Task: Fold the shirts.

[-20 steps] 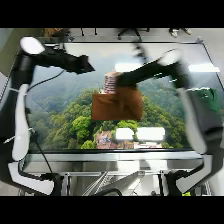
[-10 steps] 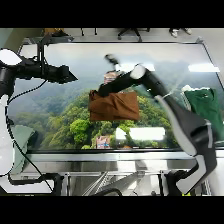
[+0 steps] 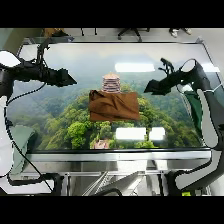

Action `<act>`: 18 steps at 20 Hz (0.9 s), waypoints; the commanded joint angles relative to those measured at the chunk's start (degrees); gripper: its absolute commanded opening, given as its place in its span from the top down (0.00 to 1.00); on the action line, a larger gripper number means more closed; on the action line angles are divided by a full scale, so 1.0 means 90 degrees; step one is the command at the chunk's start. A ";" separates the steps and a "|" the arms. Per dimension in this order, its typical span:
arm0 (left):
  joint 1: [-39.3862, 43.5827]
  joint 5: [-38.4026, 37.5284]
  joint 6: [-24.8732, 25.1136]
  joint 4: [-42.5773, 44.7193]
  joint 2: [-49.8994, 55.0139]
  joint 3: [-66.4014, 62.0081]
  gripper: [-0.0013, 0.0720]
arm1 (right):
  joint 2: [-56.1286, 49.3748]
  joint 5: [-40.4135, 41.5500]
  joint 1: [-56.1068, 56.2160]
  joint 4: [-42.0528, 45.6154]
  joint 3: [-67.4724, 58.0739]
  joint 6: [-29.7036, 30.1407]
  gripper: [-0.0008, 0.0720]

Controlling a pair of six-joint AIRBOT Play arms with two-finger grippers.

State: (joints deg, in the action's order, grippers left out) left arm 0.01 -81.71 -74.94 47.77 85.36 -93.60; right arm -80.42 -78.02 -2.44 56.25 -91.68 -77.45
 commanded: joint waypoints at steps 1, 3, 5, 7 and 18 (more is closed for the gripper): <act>-0.0007 -0.0138 -0.0010 0.0010 -0.0005 0.0002 0.97 | -0.0554 -0.0005 -0.0148 -0.0736 0.0369 0.0406 0.16; -0.0007 -0.0146 -0.0010 0.0019 -0.0005 0.0002 0.97 | -0.0896 0.0163 -0.0005 -0.1127 0.0369 0.0537 0.17; -0.0005 -0.0141 -0.0010 0.0019 -0.0005 0.0002 0.97 | -0.1190 0.0291 0.0187 -0.1428 0.0369 0.0634 0.17; -0.0005 -0.0141 -0.0010 0.0019 -0.0005 0.0002 0.97 | -0.1418 0.0432 0.0381 -0.1445 0.0369 0.0634 0.17; -0.0007 -0.0148 -0.0010 0.0019 -0.0005 0.0002 0.97 | -0.1202 0.0153 0.0469 -0.2567 -0.0452 0.1180 0.96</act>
State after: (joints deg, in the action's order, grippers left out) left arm -0.01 -82.98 -75.00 47.94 85.34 -93.60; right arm -93.51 -73.84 2.50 37.06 -91.33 -67.81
